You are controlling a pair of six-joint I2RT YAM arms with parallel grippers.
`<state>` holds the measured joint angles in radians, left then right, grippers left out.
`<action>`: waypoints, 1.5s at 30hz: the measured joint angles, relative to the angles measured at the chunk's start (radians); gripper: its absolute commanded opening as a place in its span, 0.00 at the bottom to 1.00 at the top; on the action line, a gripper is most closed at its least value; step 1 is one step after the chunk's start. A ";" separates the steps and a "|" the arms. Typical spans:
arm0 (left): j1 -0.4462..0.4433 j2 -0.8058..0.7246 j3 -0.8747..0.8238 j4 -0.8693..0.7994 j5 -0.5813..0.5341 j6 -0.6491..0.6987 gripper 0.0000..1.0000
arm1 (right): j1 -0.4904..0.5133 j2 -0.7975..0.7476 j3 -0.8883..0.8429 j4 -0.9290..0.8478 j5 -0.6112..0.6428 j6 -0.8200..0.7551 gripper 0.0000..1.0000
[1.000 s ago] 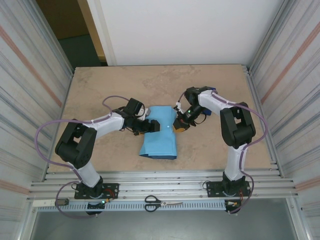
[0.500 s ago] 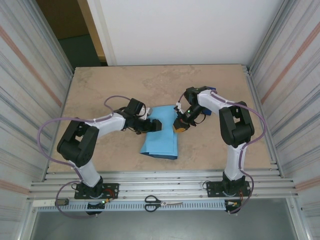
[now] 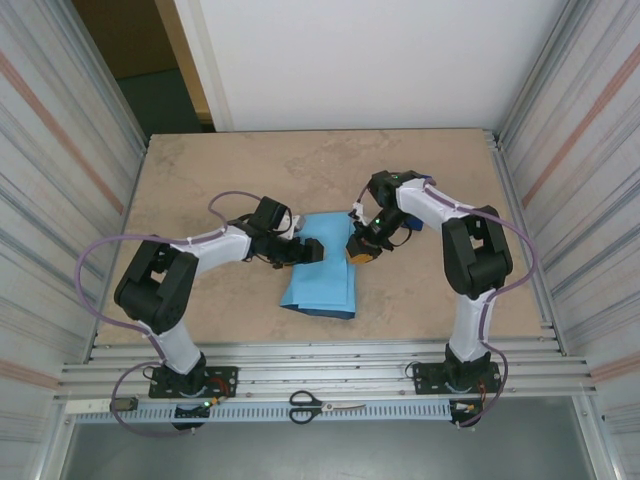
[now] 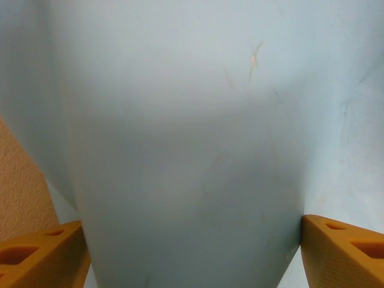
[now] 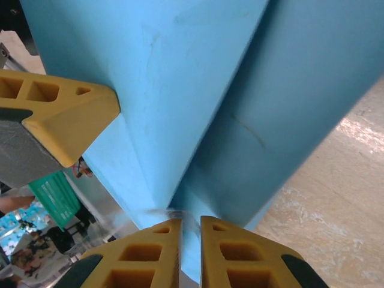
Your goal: Wrap the gift box in paper
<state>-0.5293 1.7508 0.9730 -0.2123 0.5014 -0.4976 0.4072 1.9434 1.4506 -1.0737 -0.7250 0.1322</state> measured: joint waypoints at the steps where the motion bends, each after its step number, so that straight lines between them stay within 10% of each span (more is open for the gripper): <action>1: 0.000 0.000 0.000 0.000 0.000 0.000 0.85 | -0.002 -0.008 -0.004 0.000 0.001 0.003 0.20; 18: 0.000 0.001 0.002 -0.003 0.000 0.000 0.85 | -0.003 -0.051 -0.050 0.046 0.006 0.043 0.12; 38: 0.000 0.001 0.002 -0.003 0.000 0.000 0.85 | -0.017 -0.051 -0.055 0.086 0.006 0.096 0.43; 45: 0.000 0.001 0.002 -0.003 0.000 0.000 0.84 | -0.017 -0.052 -0.056 0.091 -0.007 0.097 0.40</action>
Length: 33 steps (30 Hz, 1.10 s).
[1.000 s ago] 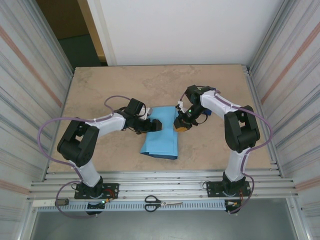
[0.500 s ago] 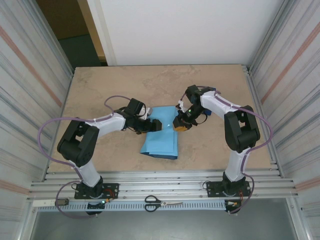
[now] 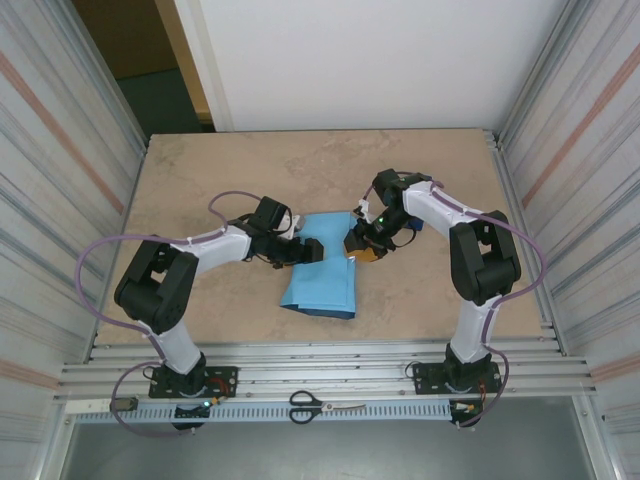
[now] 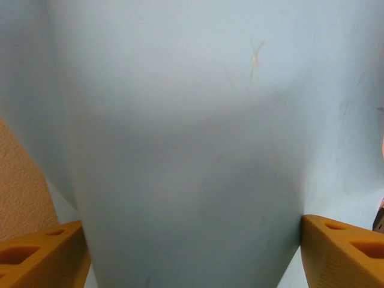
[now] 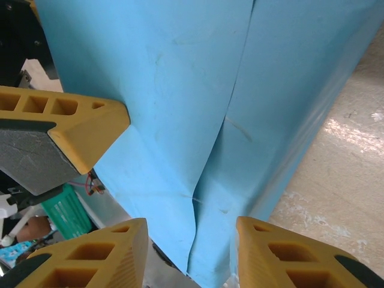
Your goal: Wrap the gift box in paper
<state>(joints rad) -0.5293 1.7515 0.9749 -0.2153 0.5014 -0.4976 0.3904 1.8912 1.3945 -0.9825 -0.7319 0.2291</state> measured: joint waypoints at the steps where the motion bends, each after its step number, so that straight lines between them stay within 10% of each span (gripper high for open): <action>1: 0.000 0.000 0.000 0.000 0.000 0.000 0.84 | 0.000 -0.002 -0.003 0.003 -0.001 0.000 0.39; 33: 0.000 0.005 0.008 -0.011 0.000 0.000 0.85 | 0.035 0.003 0.005 0.013 0.006 0.038 0.18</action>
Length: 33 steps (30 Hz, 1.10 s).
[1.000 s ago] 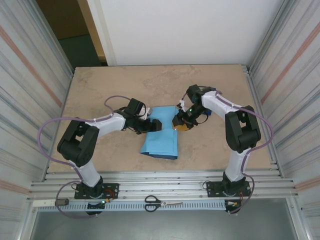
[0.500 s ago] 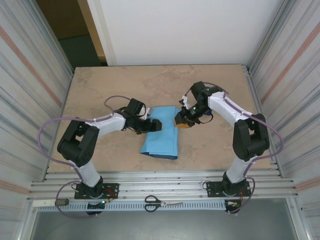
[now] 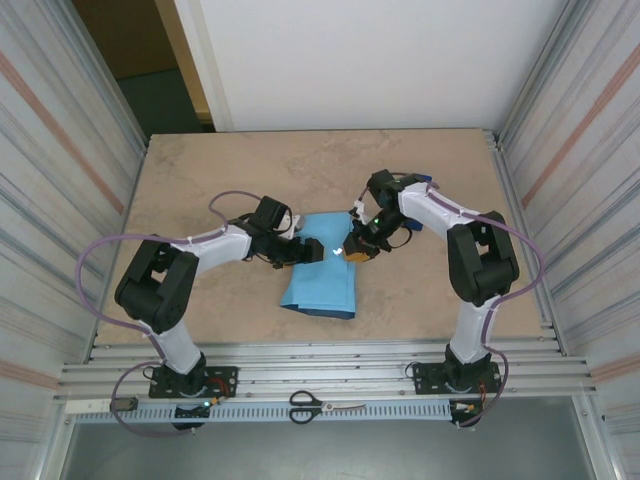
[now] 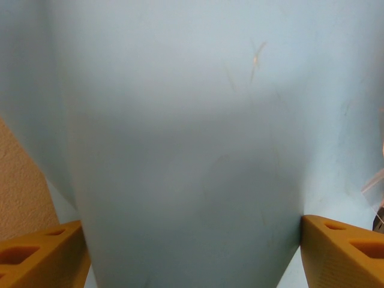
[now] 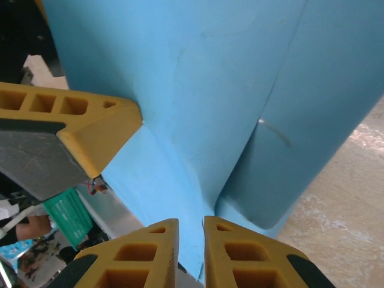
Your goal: Wrap the gift box in paper
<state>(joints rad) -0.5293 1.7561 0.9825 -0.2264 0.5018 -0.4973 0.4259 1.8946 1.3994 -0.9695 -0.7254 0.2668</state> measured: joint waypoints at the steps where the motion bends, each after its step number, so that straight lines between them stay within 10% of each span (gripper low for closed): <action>1: 0.000 0.000 0.000 0.000 0.000 0.000 0.84 | 0.000 0.002 0.000 -0.001 0.009 0.005 0.17; 33: 0.000 0.002 0.002 -0.003 0.001 0.000 0.84 | 0.183 0.061 0.179 -0.151 0.462 0.191 0.13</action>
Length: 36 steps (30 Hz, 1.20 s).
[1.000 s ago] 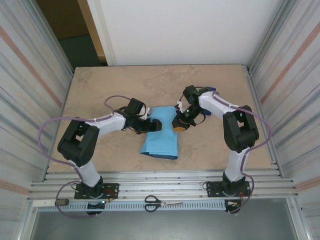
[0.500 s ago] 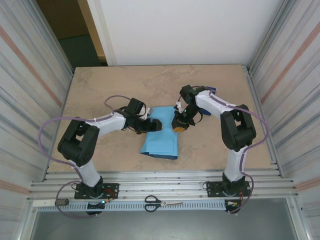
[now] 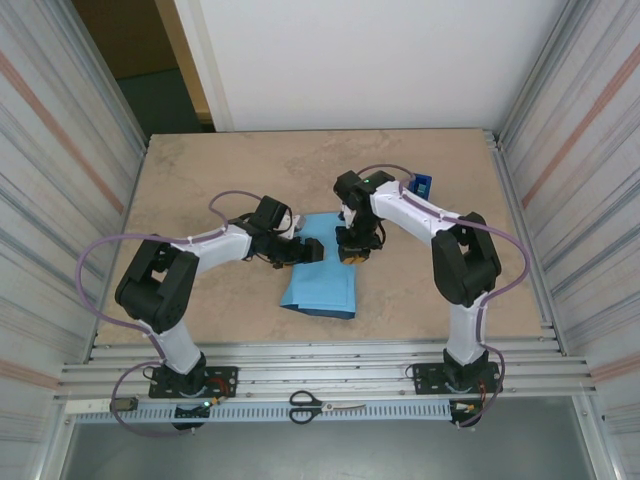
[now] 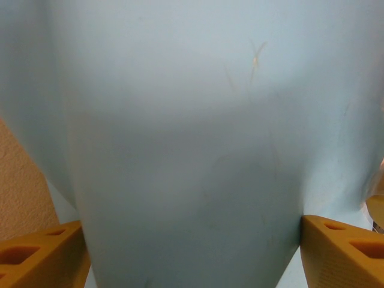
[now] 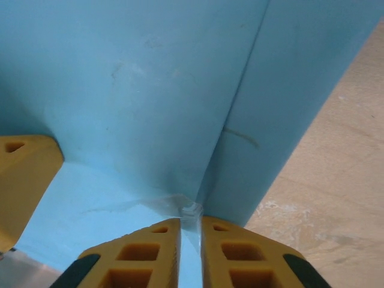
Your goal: Wrap the gift box in paper
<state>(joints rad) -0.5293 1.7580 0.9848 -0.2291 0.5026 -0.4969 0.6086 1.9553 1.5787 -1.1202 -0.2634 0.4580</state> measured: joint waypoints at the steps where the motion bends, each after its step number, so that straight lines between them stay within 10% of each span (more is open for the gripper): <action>1: 0.000 0.000 -0.002 0.002 0.000 0.000 0.84 | 0.005 0.003 0.006 -0.008 0.013 0.007 0.13; 36: 0.000 -0.002 -0.010 0.015 0.003 0.000 0.84 | 0.061 0.022 0.067 -0.040 0.083 0.058 0.63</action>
<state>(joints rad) -0.5293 1.7561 0.9749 -0.2138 0.5053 -0.4965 0.6693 1.9774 1.6459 -1.1606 -0.1806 0.5156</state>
